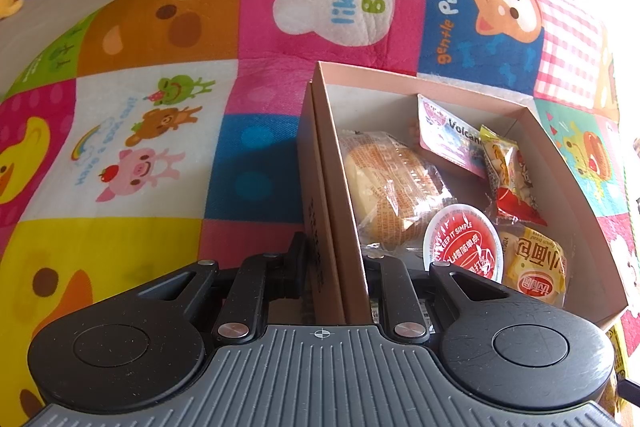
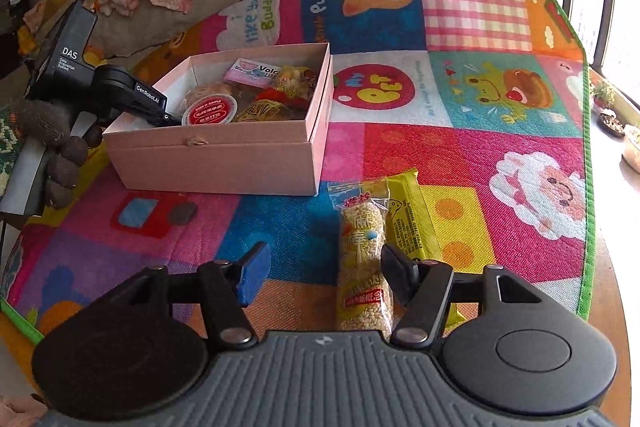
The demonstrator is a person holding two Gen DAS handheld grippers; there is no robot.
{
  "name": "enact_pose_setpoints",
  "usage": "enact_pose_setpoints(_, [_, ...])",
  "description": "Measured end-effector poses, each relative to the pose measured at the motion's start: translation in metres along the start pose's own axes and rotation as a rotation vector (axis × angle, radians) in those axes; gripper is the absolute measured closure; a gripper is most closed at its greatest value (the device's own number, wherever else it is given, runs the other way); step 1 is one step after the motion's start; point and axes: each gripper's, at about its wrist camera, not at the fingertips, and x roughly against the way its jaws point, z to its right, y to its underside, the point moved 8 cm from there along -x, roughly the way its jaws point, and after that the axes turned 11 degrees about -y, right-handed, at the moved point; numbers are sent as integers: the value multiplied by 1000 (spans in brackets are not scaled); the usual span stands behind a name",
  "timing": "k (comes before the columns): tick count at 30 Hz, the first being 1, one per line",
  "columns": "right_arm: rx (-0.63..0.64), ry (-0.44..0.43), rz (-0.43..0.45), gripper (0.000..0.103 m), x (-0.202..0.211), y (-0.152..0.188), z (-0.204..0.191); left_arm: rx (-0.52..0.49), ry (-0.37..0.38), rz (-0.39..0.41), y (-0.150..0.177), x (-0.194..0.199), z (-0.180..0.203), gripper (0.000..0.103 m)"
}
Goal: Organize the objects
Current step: 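Move the right gripper back and grasp the clear cereal stick bag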
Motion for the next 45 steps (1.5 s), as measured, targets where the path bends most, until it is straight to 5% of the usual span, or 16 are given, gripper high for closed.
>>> enact_pose_setpoints(9, [-56,5,-62,32,-12,13,13,-2,-1,1,0,0,0,83])
enact_pose_setpoints(15, [-45,173,-24,28,-4,11,42,3,-2,-1,-1,1,1,83])
enact_pose_setpoints(20, [-57,136,-52,28,1,19,43,7,-11,-9,-2,0,1,83])
enact_pose_setpoints(26, [-52,-78,-58,27,9,19,3,-13,-23,-5,-1,1,5,85])
enact_pose_setpoints(32, [-8,70,1,28,18,-3,22,-11,-21,-5,-1,1,6,85])
enact_pose_setpoints(41, [-16,39,-28,40,-7,-5,17,-8,-14,-3,0,1,6,83])
enact_pose_setpoints(45, [-5,64,-68,60,-24,-7,20,-10,-12,-2,0,1,6,83])
